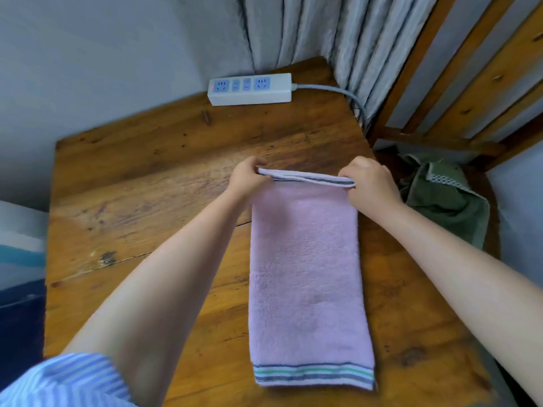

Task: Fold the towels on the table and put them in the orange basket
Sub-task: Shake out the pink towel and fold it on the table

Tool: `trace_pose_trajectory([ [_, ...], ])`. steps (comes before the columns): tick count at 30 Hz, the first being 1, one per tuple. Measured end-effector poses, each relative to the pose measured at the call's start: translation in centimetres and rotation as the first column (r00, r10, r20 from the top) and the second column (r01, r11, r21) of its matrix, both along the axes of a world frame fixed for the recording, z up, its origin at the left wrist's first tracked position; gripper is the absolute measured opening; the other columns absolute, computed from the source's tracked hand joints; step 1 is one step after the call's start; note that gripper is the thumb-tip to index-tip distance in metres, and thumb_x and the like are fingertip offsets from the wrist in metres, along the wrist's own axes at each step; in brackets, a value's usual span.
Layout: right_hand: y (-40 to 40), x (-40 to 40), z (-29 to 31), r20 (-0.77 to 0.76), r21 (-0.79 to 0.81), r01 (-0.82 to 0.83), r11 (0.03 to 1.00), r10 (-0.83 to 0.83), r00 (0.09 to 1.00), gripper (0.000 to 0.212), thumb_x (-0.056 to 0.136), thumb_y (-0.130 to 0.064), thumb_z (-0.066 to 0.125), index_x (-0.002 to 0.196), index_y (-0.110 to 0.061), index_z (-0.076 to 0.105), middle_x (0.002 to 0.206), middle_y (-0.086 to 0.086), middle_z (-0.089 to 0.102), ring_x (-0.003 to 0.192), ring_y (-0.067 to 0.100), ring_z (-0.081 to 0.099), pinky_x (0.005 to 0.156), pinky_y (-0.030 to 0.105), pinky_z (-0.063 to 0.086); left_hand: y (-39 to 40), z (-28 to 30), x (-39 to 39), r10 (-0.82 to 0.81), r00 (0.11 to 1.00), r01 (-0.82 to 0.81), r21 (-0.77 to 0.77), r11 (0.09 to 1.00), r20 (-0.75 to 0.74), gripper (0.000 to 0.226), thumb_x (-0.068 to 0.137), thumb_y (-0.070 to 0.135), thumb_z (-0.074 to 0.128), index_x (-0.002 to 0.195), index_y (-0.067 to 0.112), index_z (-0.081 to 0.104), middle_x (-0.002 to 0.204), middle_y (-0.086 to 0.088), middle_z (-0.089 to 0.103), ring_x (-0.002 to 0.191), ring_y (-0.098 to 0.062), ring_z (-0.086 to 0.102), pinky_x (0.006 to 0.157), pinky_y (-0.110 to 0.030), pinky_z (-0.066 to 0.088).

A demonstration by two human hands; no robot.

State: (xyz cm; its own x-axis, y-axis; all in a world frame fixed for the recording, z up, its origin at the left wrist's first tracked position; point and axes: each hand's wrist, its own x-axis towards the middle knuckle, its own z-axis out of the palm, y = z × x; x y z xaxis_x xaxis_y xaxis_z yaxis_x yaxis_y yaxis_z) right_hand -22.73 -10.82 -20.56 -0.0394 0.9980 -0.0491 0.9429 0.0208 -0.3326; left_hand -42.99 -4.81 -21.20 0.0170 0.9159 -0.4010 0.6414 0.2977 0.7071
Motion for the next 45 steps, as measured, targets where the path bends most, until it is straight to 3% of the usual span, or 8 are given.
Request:
trace_pose_trajectory([
  [9, -2.6, -0.1, 5.7, 0.002, 0.259, -0.047, 0.965, 0.048, 0.999, 0.022, 0.07, 0.012, 0.053, 0.086, 0.005, 0.066, 0.092, 0.024, 0.059, 0.088, 0.041, 0.051, 0.07, 0.038, 0.036, -4.2, 6.3, -2.8, -0.343, 0.909, 0.413, 0.394, 0.821, -0.238, 0.009, 0.074, -0.006, 0.059, 0.081, -0.001, 0.064, 0.075, -0.002, 0.052, 0.071, -0.015, 0.044, 0.056, -0.024, 0.031],
  [15, -10.8, 0.4, 7.6, -0.083, 0.05, -0.378, 0.925, 0.381, 0.921, 0.014, 0.06, 0.012, 0.069, 0.07, 0.003, 0.065, 0.073, 0.02, 0.061, 0.069, 0.038, 0.057, 0.062, 0.046, 0.05, -12.4, 7.6, -5.6, -0.692, 0.634, 0.772, 0.331, 0.542, -0.346, 0.008, 0.065, -0.012, 0.066, 0.068, -0.006, 0.062, 0.067, -0.019, 0.06, 0.063, -0.025, 0.05, 0.06, -0.026, 0.033],
  [22, -18.3, -0.4, 4.2, 0.01, -0.086, -0.411, 0.908, 0.413, 0.911, 0.022, 0.052, 0.012, 0.069, 0.067, -0.003, 0.063, 0.075, 0.015, 0.061, 0.072, 0.036, 0.058, 0.059, 0.04, 0.046, -19.5, 4.6, -5.7, -0.79, 0.41, 0.91, 0.268, 0.317, -0.456, 0.021, 0.048, -0.014, 0.07, 0.06, 0.0, 0.06, 0.053, -0.014, 0.057, 0.048, -0.031, 0.055, 0.042, -0.031, 0.046],
  [31, -23.0, -1.3, 0.7, 0.17, -0.014, -0.387, 0.922, 0.384, 0.908, 0.029, 0.043, 0.01, 0.078, 0.062, -0.005, 0.062, 0.07, 0.009, 0.062, 0.065, 0.029, 0.063, 0.051, 0.033, 0.048, -23.2, -0.7, -4.9, -0.749, 0.232, 0.929, -0.088, 0.36, -0.62, 0.032, 0.086, 0.007, 0.043, 0.117, 0.013, 0.046, 0.115, -0.005, 0.049, 0.109, -0.023, 0.041, 0.078, -0.029, 0.03],
  [34, -23.6, -1.5, -0.2, 0.189, -0.178, -0.323, 0.929, 0.355, 0.916, 0.019, 0.069, -0.005, 0.069, 0.087, -0.008, 0.066, 0.098, 0.007, 0.061, 0.097, 0.027, 0.058, 0.079, 0.036, 0.045, -23.9, -1.2, -5.2, -0.77, 0.176, 0.934, -0.143, 0.327, -0.613, 0.038, 0.085, 0.006, 0.043, 0.122, 0.011, 0.042, 0.121, -0.006, 0.045, 0.114, -0.025, 0.037, 0.08, -0.031, 0.032],
  [37, -23.6, -1.1, 0.5, 0.136, -0.214, -0.287, 0.934, 0.319, 0.938, 0.016, 0.076, -0.012, 0.065, 0.091, -0.009, 0.067, 0.099, 0.005, 0.063, 0.1, 0.025, 0.058, 0.087, 0.037, 0.042, -23.8, -0.2, -5.6, -0.748, 0.258, 0.942, -0.014, 0.336, -0.611, 0.034, 0.079, 0.004, 0.049, 0.112, 0.011, 0.054, 0.109, -0.007, 0.055, 0.104, -0.026, 0.047, 0.073, -0.029, 0.033],
  [41, -20.5, -2.6, 2.1, 0.098, 0.212, -0.181, 0.96, 0.163, 0.982, 0.016, 0.062, 0.005, 0.061, 0.074, 0.001, 0.069, 0.075, 0.016, 0.069, 0.073, 0.033, 0.068, 0.072, 0.045, 0.053, -21.8, 1.0, -4.5, -0.46, 0.719, 0.695, 0.517, 0.499, -0.522, 0.035, 0.046, -0.018, 0.07, 0.078, -0.002, 0.07, 0.075, -0.016, 0.068, 0.067, -0.031, 0.065, 0.053, -0.028, 0.052],
  [45, -15.5, -5.3, 1.0, 0.078, 0.076, -0.08, 0.994, 0.074, 0.994, 0.037, 0.09, -0.007, 0.045, 0.126, -0.002, 0.052, 0.136, 0.019, 0.048, 0.132, 0.036, 0.037, 0.11, 0.051, 0.022, -19.6, 0.1, -1.2, -0.321, 0.832, 0.502, 0.371, 0.781, -0.452, 0.049, 0.088, 0.004, 0.045, 0.136, 0.001, 0.039, 0.145, -0.021, 0.035, 0.138, -0.037, 0.027, 0.111, -0.044, 0.026],
])
